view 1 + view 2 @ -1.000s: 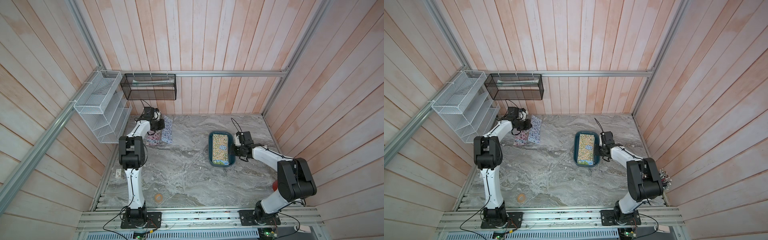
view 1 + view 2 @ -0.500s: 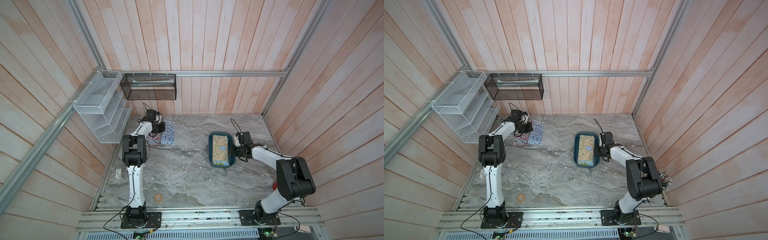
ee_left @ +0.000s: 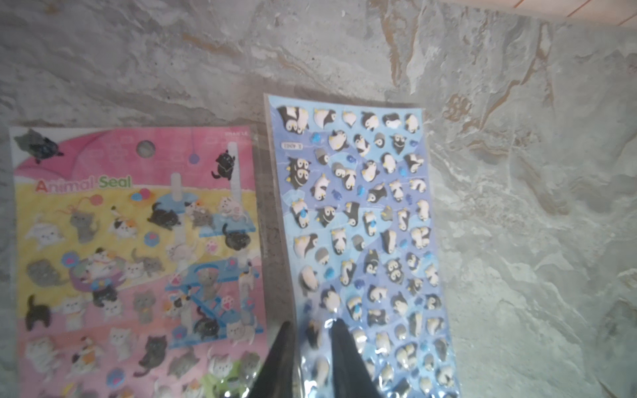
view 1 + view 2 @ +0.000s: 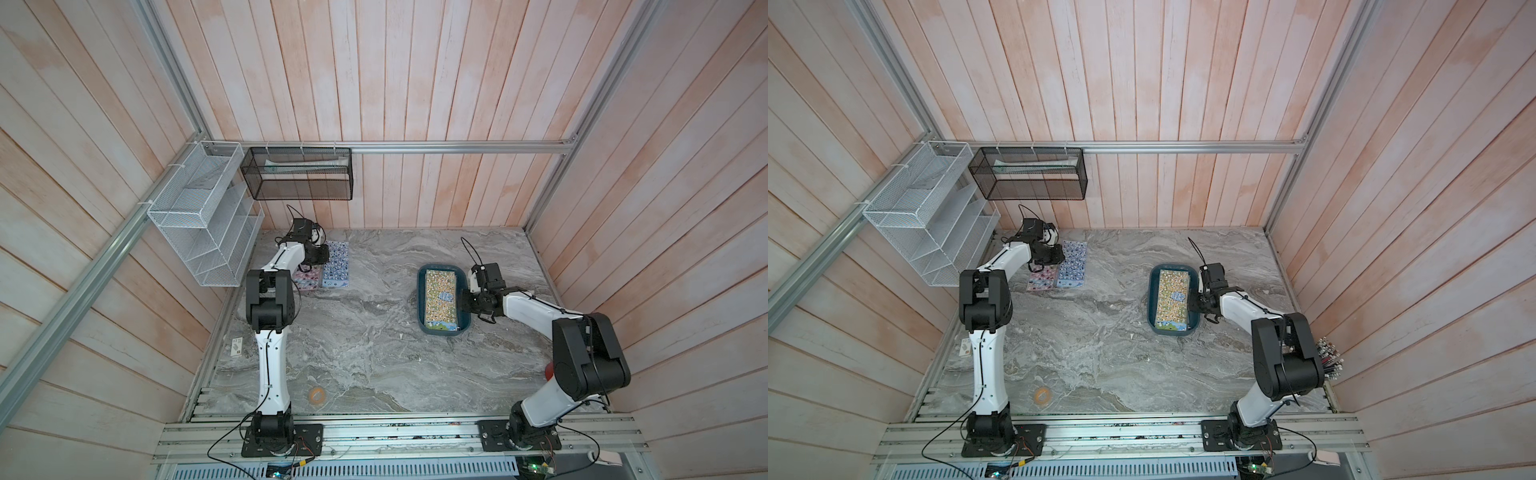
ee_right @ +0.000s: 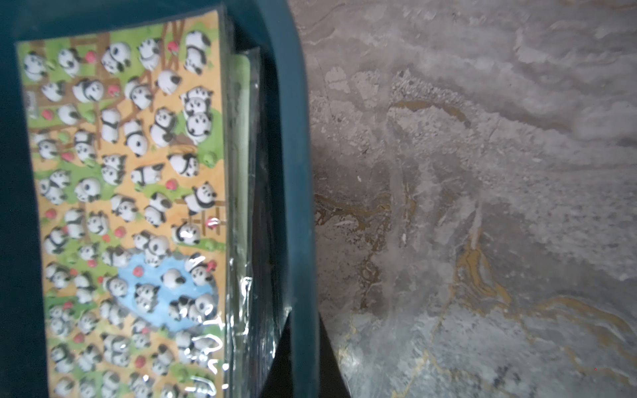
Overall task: Take the stickers out of the storage box
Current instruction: Place the sticker at the center of the board.
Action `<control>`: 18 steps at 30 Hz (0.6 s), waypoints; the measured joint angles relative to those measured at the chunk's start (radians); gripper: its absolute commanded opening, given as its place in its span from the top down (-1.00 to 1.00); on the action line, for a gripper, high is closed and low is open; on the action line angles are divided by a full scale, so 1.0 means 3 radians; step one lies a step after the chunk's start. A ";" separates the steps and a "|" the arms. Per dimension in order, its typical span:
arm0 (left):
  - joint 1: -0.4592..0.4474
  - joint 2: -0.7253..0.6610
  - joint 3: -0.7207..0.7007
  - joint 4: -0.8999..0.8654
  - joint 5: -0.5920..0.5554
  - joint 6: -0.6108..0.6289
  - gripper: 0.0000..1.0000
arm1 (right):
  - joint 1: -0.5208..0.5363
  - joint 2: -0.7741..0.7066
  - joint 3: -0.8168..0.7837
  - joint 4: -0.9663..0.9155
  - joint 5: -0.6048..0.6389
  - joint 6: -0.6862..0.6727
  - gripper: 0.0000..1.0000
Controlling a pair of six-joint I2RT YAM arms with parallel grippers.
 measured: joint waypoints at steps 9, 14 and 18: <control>-0.0005 -0.0024 0.0109 -0.0118 -0.0038 0.0036 0.23 | 0.0000 0.0000 0.0000 0.0000 0.0000 0.0000 0.97; -0.0088 -0.0247 0.0109 -0.0172 -0.0069 0.0028 0.25 | 0.0000 0.0000 0.0005 0.0001 -0.0001 0.0001 0.97; -0.0399 -0.0627 0.0065 -0.0126 -0.0159 -0.0046 0.28 | 0.0000 0.0000 0.0006 0.0001 -0.0001 0.0001 0.97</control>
